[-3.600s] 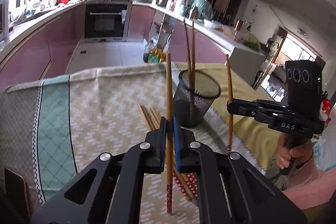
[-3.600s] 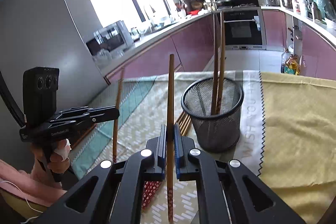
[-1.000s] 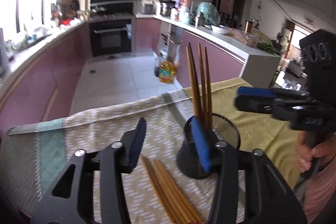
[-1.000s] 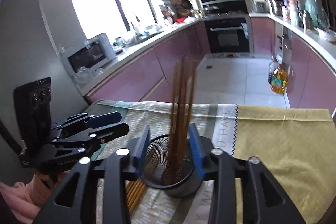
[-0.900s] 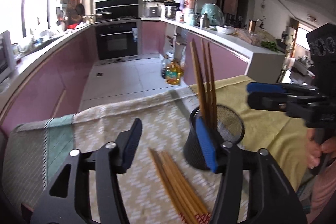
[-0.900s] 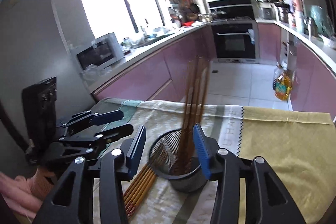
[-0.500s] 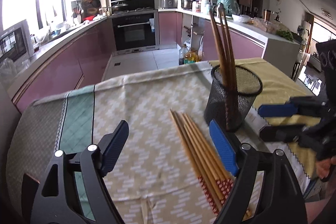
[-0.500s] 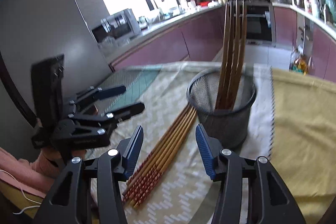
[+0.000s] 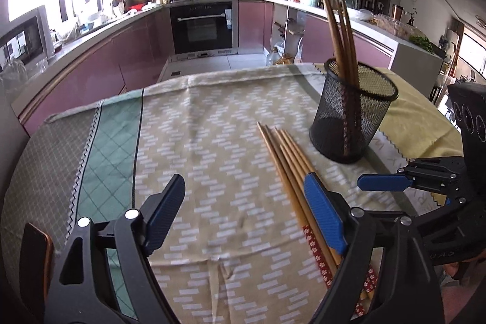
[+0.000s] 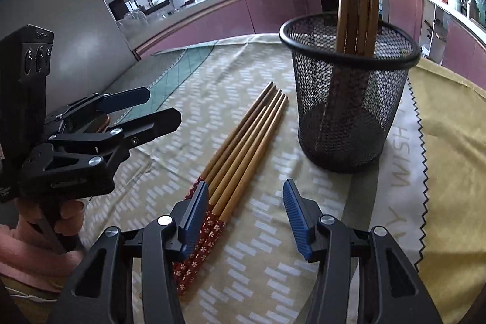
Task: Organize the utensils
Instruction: 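Open both tools and move them back over the remaining chopsticks, then close the right tool on a red-tipped chopstick while the left tool grasps another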
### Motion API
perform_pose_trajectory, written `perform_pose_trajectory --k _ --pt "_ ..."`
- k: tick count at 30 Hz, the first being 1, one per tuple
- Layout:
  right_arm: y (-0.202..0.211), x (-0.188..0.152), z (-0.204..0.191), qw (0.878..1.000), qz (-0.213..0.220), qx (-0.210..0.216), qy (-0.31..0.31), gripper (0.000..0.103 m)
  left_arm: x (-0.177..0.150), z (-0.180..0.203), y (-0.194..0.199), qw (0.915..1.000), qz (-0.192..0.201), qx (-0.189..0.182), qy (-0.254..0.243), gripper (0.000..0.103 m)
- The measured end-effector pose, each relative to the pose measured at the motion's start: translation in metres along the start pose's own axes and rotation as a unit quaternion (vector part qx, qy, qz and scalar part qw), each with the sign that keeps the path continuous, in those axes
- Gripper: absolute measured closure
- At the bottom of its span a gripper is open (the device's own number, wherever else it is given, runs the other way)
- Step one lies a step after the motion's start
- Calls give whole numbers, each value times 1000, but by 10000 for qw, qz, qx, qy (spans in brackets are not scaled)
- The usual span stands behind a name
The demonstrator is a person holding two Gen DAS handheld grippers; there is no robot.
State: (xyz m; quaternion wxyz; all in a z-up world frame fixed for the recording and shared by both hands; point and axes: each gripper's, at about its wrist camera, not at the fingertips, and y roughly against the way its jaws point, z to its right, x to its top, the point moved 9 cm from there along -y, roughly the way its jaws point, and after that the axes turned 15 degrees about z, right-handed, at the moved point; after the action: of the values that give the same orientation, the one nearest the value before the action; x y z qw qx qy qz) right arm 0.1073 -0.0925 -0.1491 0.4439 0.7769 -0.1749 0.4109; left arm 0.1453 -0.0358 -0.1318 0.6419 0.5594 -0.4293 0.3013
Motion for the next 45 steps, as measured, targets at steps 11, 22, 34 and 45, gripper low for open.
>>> perform_pose_trajectory --k 11,22,34,45 --pt "-11 -3 5 9988 -120 -370 295 65 -22 7 -20 9991 -384 -152 -10 23" --pt "-14 -1 11 9982 -191 -493 293 76 -32 18 -36 9977 -616 -201 -207 24" --pt "-15 1 13 9984 -176 -485 251 76 -38 16 -47 9960 -852 -141 -243 36" --pt "-24 7 13 9982 -118 -535 230 77 -30 19 -58 9961 -843 -159 -208 52"
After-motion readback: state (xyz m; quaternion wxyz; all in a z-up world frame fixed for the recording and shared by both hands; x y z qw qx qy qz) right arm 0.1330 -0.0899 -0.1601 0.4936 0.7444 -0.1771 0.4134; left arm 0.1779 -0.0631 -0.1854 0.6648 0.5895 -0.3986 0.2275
